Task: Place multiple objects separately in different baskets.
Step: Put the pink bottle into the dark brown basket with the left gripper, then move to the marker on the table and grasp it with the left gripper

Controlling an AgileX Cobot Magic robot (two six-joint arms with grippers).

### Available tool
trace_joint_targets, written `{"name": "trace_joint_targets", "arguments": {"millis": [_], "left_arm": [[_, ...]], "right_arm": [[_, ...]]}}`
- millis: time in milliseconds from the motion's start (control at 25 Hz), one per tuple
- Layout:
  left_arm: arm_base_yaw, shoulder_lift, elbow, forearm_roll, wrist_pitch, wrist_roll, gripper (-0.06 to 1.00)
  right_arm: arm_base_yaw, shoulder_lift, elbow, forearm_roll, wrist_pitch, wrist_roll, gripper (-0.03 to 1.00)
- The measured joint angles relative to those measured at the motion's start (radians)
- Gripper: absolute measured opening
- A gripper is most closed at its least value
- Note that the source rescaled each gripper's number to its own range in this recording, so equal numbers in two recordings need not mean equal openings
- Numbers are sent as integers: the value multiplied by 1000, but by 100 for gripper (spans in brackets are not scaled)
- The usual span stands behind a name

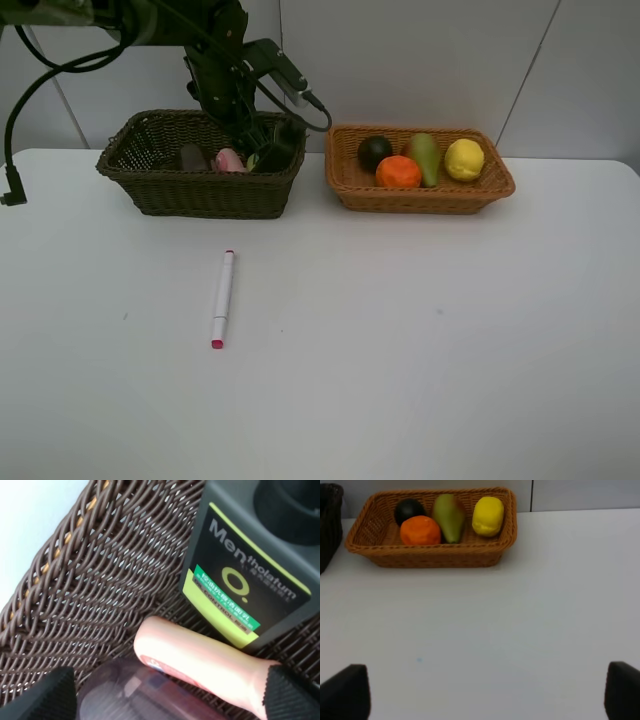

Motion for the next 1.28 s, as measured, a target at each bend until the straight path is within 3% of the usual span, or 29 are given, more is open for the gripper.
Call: {"name": "trace_joint_targets", "arguments": {"millis": [480,760,1080,1280], "left_arm": [[0,-20,0,1,11,0,100],[-1,-117,0,-8,139,-10,100],[-28,-255,0,-51,387,-273,100],[-72,-324,23,-88,412,-410,100]], "right_arm": [[0,0,0,0,0,0,98],[0,0,0,0,0,0,98],[0,0,0,0,0,0,98],[0,0,0,0,0,0,98]]}}
